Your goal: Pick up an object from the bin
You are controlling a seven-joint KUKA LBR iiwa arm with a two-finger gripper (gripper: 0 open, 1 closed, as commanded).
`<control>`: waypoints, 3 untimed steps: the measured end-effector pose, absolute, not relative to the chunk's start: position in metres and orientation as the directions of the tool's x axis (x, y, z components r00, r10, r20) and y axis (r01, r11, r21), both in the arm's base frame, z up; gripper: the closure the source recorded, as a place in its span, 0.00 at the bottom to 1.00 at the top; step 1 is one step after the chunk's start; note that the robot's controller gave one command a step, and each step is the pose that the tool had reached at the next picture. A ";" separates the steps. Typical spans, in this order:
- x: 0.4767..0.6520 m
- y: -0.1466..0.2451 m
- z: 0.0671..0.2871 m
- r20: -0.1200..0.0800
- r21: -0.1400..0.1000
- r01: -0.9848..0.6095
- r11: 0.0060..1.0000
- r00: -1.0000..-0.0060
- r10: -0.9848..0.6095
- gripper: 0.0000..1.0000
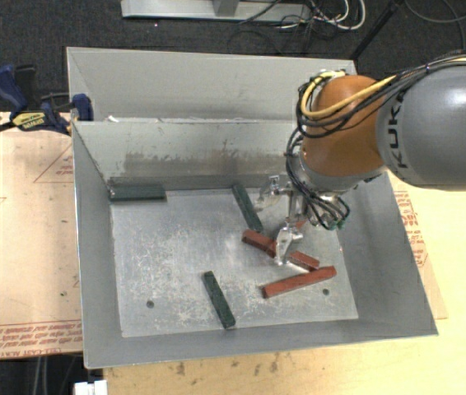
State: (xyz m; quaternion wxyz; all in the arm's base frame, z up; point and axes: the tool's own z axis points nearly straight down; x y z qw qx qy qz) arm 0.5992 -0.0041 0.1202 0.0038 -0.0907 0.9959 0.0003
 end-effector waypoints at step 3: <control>0.606 -0.007 0.212 -0.004 0.001 0.010 1.000 -1.000 0.010 1.00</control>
Offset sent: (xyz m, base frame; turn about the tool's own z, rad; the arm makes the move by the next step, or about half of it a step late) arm 0.0000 0.0000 0.0000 0.0000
